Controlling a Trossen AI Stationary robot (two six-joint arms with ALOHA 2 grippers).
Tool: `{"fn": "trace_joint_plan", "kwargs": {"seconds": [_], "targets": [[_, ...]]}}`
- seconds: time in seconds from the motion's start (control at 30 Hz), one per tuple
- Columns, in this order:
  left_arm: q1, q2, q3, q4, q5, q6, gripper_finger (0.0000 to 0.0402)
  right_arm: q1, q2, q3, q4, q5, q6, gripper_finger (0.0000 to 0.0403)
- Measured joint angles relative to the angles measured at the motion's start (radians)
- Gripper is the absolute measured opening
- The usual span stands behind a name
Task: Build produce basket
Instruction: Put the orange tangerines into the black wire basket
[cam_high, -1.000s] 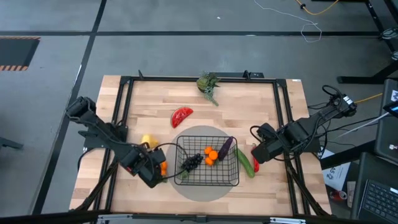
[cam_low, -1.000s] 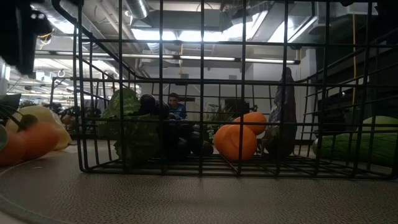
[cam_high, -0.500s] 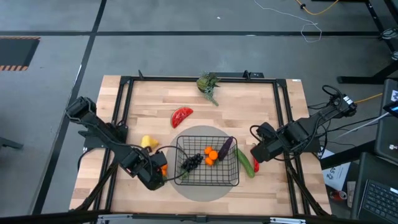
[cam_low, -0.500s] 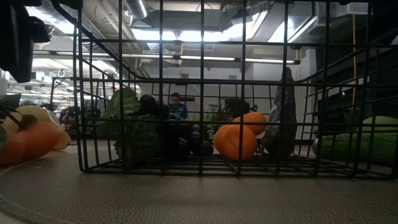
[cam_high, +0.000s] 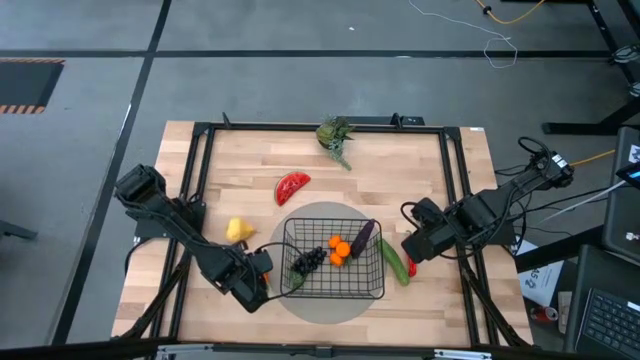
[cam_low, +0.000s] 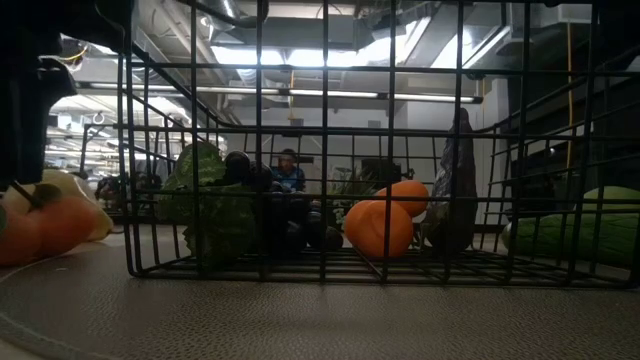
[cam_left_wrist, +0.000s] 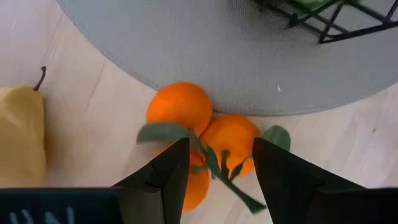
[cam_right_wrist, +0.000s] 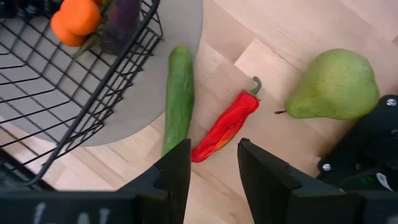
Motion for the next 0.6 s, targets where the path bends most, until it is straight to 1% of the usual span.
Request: {"fn": "trace_joint_plan", "kwargs": {"seconds": [0.33,0.43,0.6], "targets": [[-0.006,0.002,0.0,-0.001,0.008,-0.003,0.0171,0.0,0.0,0.0,0.015,-0.001,0.0,0.0134],[-0.006,0.016,0.0,-0.003,0.01,-0.004,0.0171,0.0,0.0,0.0,0.017,-0.001,0.0,0.0134],[-0.009,0.06,0.001,0.001,0.048,-0.016,0.0171,0.0,0.0,0.0,0.026,-0.004,-0.001,0.0134]]}}
